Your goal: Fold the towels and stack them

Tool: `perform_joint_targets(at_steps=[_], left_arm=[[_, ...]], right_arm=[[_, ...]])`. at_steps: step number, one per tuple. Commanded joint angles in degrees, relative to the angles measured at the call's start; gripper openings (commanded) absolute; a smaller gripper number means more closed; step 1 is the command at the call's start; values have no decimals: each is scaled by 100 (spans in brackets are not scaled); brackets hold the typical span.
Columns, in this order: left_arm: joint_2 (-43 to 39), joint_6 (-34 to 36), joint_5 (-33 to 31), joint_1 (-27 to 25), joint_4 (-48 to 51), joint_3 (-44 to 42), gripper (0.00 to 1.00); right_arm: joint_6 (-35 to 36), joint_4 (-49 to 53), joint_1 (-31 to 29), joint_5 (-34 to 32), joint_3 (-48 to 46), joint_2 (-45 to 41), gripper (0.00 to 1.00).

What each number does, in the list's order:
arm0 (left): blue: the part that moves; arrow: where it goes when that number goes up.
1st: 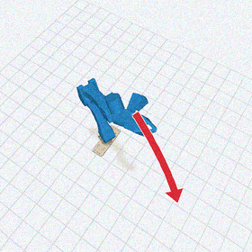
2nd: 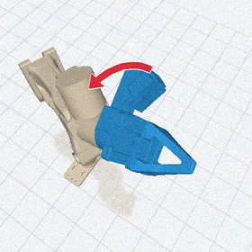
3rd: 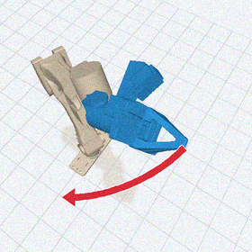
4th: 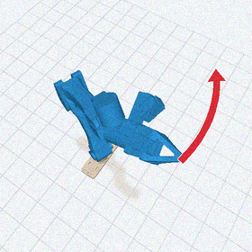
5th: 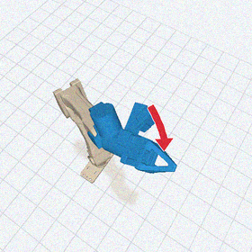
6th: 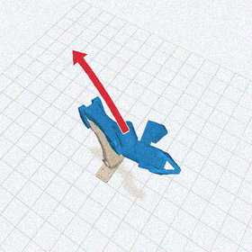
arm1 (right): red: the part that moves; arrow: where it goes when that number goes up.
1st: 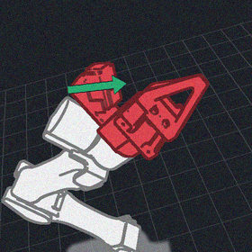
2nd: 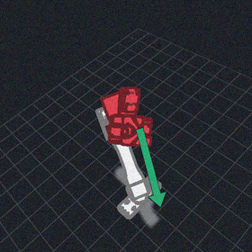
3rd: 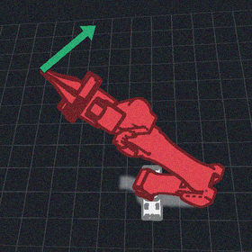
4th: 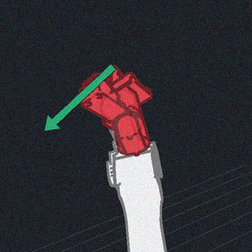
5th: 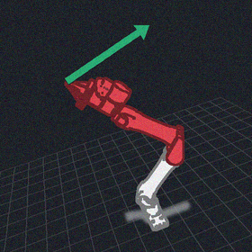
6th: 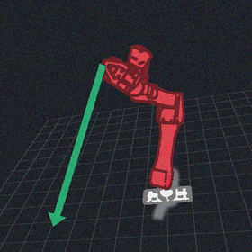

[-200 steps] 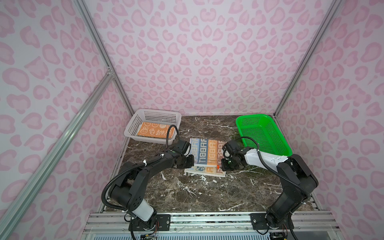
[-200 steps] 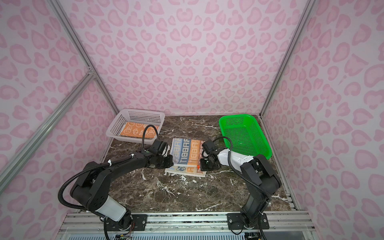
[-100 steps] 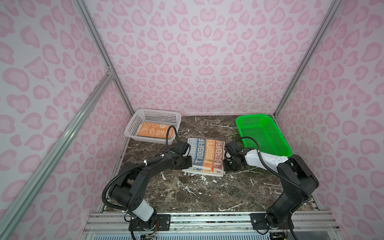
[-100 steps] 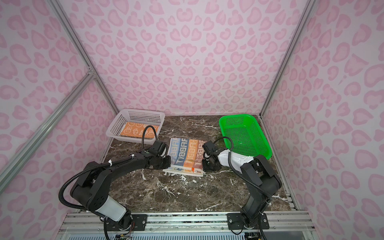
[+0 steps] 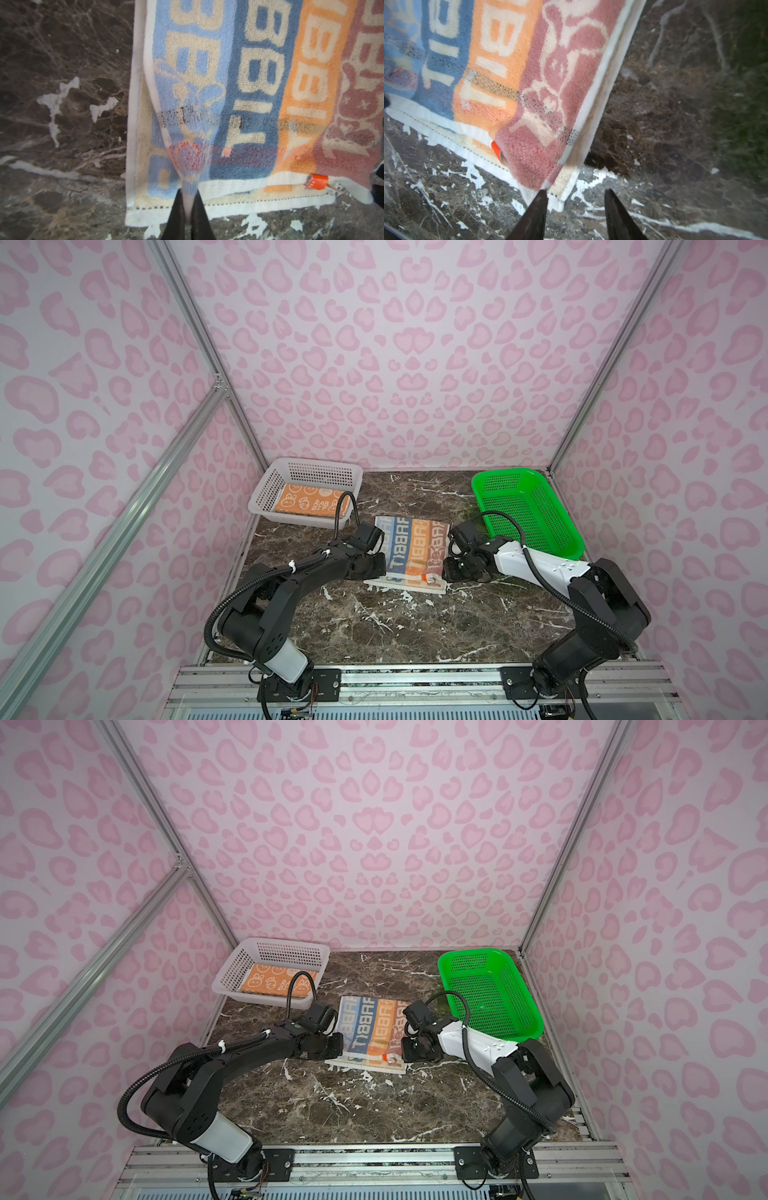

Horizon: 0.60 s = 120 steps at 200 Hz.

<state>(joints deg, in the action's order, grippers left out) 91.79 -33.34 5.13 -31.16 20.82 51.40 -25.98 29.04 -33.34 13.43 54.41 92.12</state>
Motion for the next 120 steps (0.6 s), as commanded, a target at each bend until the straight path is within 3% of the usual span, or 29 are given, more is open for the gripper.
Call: perform_joint_targets(at_steps=[1,41,78,120], left_arm=[[38,-41,-51,-13,16,93,3],[70,-41,-51,-42,5,59,3],[32,-23,-82,-48,5,10,3],[19,-32,-98,-54,14,46,3]], right_arm=[[-56,-25,-56,41,23,99,48],[-115,-121,-133,97,38,248,43],[-59,7,-50,-34,-6,-53,44],[-46,-163,-63,116,-43,273,43]])
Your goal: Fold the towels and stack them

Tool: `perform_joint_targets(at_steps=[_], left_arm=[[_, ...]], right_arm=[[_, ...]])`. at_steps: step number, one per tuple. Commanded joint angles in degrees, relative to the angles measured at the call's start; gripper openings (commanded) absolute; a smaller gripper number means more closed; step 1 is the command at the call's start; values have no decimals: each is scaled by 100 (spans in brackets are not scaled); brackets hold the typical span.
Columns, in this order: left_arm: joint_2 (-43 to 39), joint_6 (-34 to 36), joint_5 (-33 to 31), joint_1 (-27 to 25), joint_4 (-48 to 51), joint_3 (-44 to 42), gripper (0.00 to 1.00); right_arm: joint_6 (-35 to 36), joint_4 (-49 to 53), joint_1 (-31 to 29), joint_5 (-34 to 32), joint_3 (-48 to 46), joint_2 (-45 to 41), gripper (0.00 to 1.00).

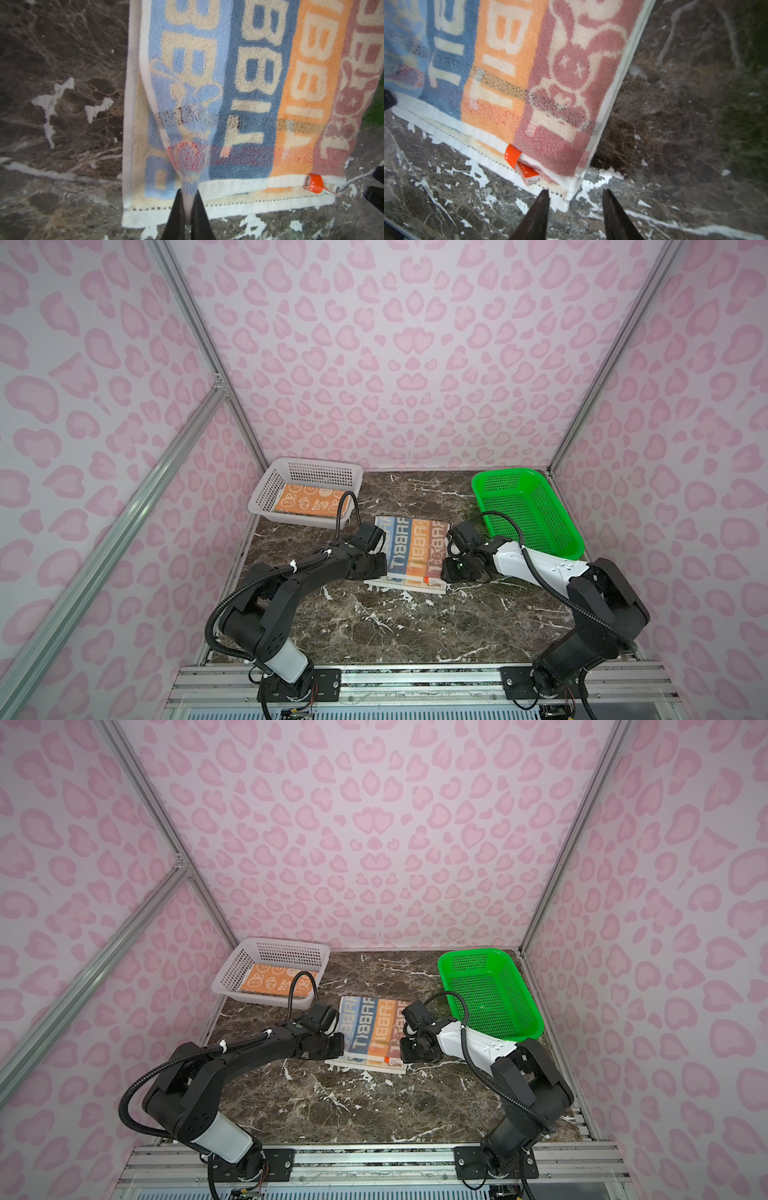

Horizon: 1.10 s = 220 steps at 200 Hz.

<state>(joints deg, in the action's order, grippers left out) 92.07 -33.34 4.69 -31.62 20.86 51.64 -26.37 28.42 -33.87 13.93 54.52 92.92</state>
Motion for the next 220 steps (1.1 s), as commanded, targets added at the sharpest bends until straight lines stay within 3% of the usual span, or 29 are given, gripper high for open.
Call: perform_joint_targets(at_steps=[1,75,153,220], left_arm=[[-7,-32,-50,-10,8,22,3],[21,-23,-57,-11,-14,-35,3],[39,-14,-47,-20,-25,-40,3],[4,-43,-46,-29,-30,-31,3]], right_arm=[[-8,-114,-22,70,-53,192,43],[-30,-162,-120,-118,27,489,22],[30,10,-124,-373,88,508,11],[184,352,-161,-795,261,446,10]])
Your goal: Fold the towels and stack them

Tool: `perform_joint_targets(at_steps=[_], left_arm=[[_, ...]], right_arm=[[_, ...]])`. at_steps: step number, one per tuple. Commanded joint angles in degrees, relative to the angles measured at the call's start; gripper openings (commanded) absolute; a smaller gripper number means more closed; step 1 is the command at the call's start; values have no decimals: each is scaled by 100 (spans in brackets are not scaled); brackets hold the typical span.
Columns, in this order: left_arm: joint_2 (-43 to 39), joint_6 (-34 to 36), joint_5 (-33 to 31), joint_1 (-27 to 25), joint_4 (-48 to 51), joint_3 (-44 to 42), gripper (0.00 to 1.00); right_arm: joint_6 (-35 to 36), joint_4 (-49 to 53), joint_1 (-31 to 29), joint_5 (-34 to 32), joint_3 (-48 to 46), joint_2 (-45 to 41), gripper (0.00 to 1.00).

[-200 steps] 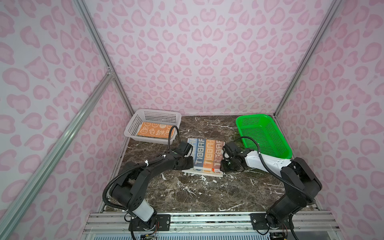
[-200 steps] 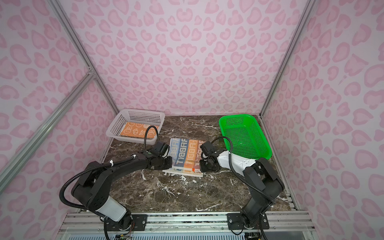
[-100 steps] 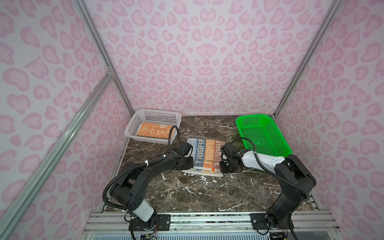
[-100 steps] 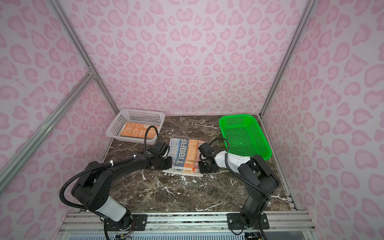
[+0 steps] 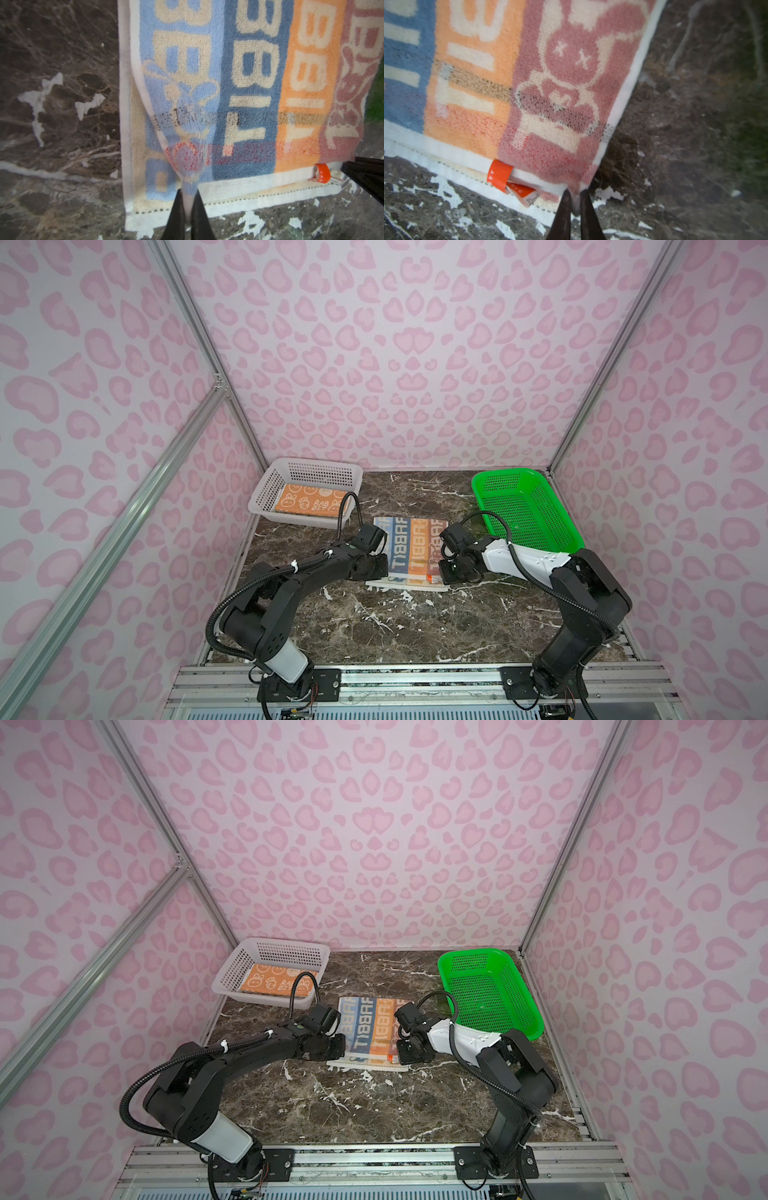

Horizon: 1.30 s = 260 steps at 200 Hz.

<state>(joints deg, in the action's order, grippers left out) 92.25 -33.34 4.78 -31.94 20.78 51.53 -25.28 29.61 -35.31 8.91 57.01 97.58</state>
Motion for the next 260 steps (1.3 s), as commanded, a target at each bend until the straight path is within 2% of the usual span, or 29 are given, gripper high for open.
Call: perform_joint_targets(at_steps=[1,15,37,72,145,216,260], left_arm=[[-9,-42,-51,4,-25,-20,3],[-12,-49,-56,-11,-30,-24,3],[-14,-50,-56,-14,-42,-44,3],[-82,-42,-81,-22,-10,-26,3],[-544,223,-732,-22,717,432,3],[-268,-38,-161,-129,81,52,3],[-57,-111,-186,-244,-41,-41,3]], right_arm=[[75,236,-18,-293,12,-20,10],[74,236,-37,-318,10,-13,9],[74,230,-79,-354,20,16,2],[106,379,-156,-540,155,-15,0],[221,827,-221,-700,414,-552,0],[197,465,-261,-419,205,-33,1],[154,343,-397,-475,161,191,5]])
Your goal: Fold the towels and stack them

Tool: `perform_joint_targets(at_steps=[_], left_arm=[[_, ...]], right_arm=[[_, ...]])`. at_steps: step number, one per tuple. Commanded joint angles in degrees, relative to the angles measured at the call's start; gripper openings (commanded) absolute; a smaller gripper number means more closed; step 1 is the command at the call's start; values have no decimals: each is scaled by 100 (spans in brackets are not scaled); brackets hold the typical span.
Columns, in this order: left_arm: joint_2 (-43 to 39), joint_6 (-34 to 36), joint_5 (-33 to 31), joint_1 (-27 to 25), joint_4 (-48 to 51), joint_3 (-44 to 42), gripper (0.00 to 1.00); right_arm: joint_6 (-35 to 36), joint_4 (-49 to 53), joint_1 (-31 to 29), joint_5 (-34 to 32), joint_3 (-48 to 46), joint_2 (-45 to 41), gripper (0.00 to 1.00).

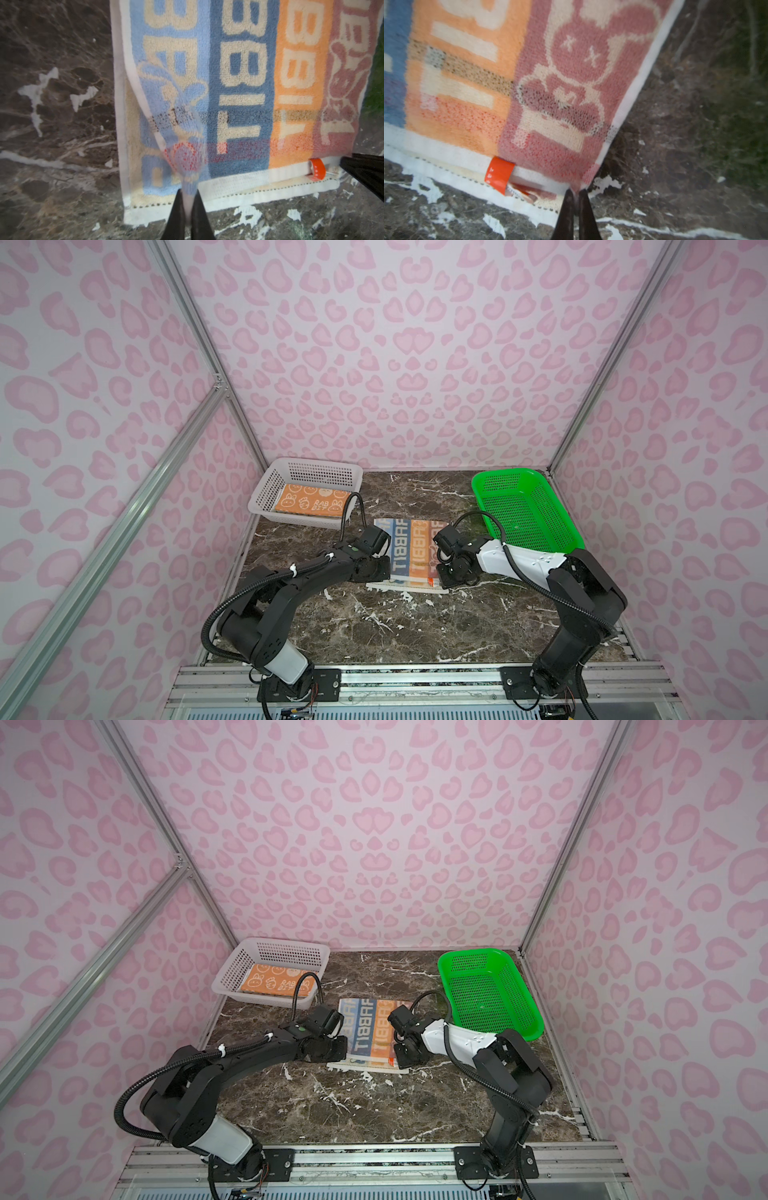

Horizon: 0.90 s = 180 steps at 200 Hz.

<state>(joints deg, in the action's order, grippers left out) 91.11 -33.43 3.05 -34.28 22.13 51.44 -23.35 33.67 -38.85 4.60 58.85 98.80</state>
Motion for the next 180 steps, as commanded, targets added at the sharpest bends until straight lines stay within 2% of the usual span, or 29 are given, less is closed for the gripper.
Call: perform_joint_targets(at_steps=[1,62,104,134,180], left_arm=[[56,-102,-14,-9,-175,-31,3],[44,-99,-21,-8,-152,17,3],[22,-102,-19,-8,-159,-15,3],[21,-102,-19,-10,-157,-11,3],[24,-102,-14,-17,-150,16,3]], right_arm=[[-38,-63,-43,-50,-18,73,5],[6,61,-44,-239,38,79,13],[24,122,-48,-340,48,42,13],[28,156,-61,-418,53,42,8],[79,262,-88,-554,102,42,14]])
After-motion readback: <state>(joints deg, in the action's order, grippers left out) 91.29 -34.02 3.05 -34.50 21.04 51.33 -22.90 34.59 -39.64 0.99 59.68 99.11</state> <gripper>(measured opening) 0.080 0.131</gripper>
